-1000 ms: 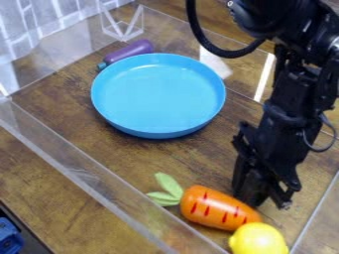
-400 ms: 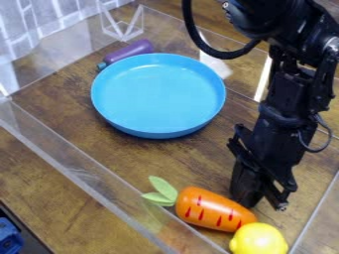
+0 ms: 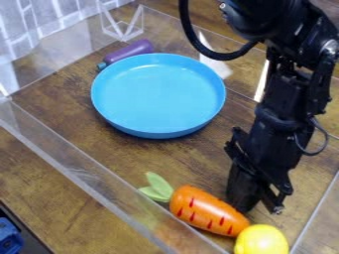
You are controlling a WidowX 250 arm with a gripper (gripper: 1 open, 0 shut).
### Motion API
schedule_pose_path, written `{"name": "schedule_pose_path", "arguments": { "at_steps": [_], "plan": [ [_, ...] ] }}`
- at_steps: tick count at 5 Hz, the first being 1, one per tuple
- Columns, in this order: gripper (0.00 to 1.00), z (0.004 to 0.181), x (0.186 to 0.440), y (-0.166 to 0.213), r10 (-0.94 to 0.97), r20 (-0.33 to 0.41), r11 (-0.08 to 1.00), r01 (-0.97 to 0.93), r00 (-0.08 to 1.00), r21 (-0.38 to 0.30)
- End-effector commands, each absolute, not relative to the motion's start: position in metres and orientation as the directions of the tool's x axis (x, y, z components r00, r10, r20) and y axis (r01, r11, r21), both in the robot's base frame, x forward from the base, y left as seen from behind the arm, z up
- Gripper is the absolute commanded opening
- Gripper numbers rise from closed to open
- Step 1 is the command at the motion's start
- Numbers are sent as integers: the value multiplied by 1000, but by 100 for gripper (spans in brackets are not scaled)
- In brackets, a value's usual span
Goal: Move the carrot to the left side
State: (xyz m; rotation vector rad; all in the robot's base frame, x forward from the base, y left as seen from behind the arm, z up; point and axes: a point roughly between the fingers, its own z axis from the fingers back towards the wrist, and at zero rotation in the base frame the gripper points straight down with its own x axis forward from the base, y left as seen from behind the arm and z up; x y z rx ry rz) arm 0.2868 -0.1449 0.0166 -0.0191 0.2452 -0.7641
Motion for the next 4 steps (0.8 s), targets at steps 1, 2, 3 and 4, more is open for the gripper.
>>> {"name": "schedule_pose_path", "arguments": {
  "at_steps": [1, 2, 3, 4],
  "plan": [
    [0, 28, 286, -144, -702, -198, 708, 700, 684, -93],
    [0, 30, 284, -143, -710, -204, 700, 708, 675, -92],
    [0, 33, 283, -141, -717, -205, 692, 716, 667, -90],
    [0, 35, 283, -140, -723, -205, 685, 723, 660, -88]
  ]
}}
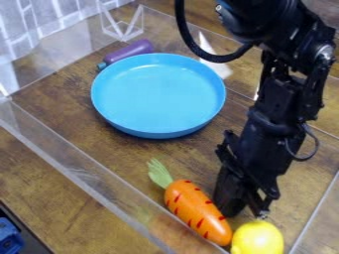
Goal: Move the carrot to the left side
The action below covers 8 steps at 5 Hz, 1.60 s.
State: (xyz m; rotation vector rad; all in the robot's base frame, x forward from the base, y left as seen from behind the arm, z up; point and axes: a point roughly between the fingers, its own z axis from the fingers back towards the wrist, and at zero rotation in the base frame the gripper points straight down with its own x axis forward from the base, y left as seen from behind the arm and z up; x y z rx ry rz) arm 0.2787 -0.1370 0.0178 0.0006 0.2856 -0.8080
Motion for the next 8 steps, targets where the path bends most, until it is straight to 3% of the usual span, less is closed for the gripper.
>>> {"name": "schedule_pose_path", "arguments": {
  "at_steps": [1, 8],
  "plan": [
    [0, 36, 282, -138, -728, -203, 680, 728, 655, -86],
    [0, 42, 279, -127, -759, -185, 645, 761, 624, -77]
  ]
}}
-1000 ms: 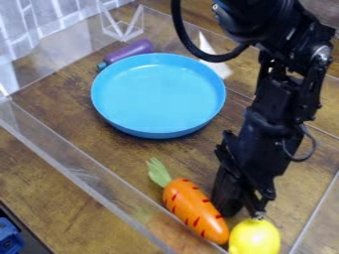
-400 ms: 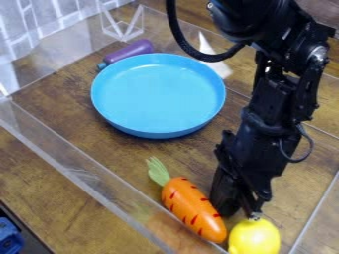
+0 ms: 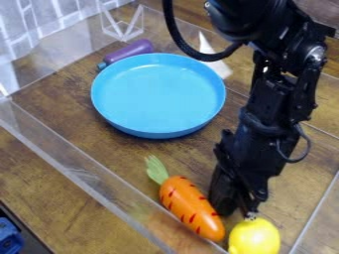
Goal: Move the carrot to the left side
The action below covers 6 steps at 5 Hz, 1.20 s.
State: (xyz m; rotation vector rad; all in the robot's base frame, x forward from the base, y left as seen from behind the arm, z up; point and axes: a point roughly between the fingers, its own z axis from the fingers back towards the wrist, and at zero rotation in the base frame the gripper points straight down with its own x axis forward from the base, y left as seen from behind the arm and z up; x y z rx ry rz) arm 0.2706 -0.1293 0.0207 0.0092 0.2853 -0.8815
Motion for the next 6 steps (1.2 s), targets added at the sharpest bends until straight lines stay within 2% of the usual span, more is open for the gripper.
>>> {"name": "schedule_pose_path", "arguments": {
  "at_steps": [1, 6],
  "plan": [
    [0, 44, 278, -126, -763, -183, 639, 765, 620, -74],
    [0, 52, 276, -120, -775, -178, 625, 778, 607, -67]
  ]
}}
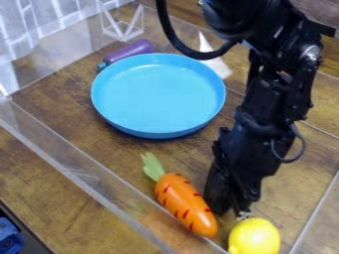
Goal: Move the carrot to the left side
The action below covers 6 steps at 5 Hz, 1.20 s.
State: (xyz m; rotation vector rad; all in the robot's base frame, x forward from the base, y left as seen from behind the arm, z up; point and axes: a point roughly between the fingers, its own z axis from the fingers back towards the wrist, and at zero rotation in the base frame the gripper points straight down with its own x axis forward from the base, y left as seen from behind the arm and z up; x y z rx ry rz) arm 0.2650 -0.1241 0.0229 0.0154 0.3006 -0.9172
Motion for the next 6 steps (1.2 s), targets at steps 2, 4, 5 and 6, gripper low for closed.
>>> {"name": "schedule_pose_path", "arguments": {
  "at_steps": [2, 4, 5, 6],
  "plan": [
    [0, 58, 276, -117, -775, -190, 622, 780, 602, -63],
    [0, 59, 275, -114, -773, -196, 624, 779, 603, -62],
    [0, 57, 275, -113, -771, -195, 626, 777, 606, -64],
    [0, 55, 276, -111, -769, -195, 629, 774, 609, -65]
  ]
}}
